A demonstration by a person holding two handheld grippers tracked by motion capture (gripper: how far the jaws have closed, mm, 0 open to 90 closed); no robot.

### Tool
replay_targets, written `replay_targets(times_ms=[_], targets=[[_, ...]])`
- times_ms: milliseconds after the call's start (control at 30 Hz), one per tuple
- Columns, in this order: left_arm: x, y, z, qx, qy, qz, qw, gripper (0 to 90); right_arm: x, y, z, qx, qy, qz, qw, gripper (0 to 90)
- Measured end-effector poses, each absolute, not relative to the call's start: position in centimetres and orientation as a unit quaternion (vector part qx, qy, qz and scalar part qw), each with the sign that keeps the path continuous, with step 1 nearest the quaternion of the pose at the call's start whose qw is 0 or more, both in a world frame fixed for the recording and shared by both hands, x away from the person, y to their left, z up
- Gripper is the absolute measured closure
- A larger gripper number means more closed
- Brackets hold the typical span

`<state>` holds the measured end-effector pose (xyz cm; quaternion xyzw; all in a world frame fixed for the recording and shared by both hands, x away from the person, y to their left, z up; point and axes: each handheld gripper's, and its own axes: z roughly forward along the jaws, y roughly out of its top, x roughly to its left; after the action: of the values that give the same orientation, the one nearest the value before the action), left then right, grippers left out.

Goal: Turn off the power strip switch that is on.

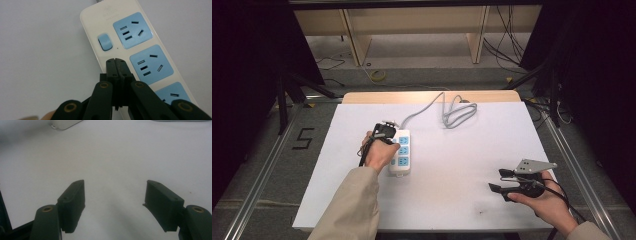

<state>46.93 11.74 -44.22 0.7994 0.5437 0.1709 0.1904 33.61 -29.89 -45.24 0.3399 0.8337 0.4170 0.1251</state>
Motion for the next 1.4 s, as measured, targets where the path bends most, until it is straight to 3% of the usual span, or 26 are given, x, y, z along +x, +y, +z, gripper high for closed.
replay_targets(times_ms=[1100,1167,1200,1233,1300,1333,1367,1400], targets=[[46.8,11.2,-44.2,0.807,0.534,0.179,0.177,90.0,33.6,-29.8,-45.3,0.34,0.835,0.414,0.123,32.9],[46.8,11.2,-44.2,0.807,0.539,0.145,0.19,90.0,33.6,-29.8,-45.3,0.341,0.834,0.415,0.124,33.0],[46.7,11.0,-44.2,0.807,0.54,0.152,0.184,90.0,33.6,-29.8,-45.3,0.341,0.835,0.414,0.123,33.0],[46.6,10.6,-44.4,0.805,0.529,0.22,0.153,90.0,33.6,-29.8,-45.3,0.341,0.835,0.414,0.123,33.0],[47.0,11.0,-46.2,0.821,0.519,0.229,0.067,90.0,33.6,-29.8,-45.3,0.341,0.835,0.414,0.123,33.0],[47.2,12.0,-47.0,0.817,0.54,0.179,0.089,90.0,33.5,-29.9,-45.3,0.343,0.834,0.415,0.124,33.0],[47.1,12.5,-46.5,0.814,0.546,0.166,0.113,90.0,33.5,-29.9,-45.2,0.34,0.834,0.416,0.125,33.0],[46.8,12.4,-45.9,0.81,0.537,0.195,0.129,90.0,33.4,-30.0,-45.1,0.339,0.834,0.416,0.124,33.0]])
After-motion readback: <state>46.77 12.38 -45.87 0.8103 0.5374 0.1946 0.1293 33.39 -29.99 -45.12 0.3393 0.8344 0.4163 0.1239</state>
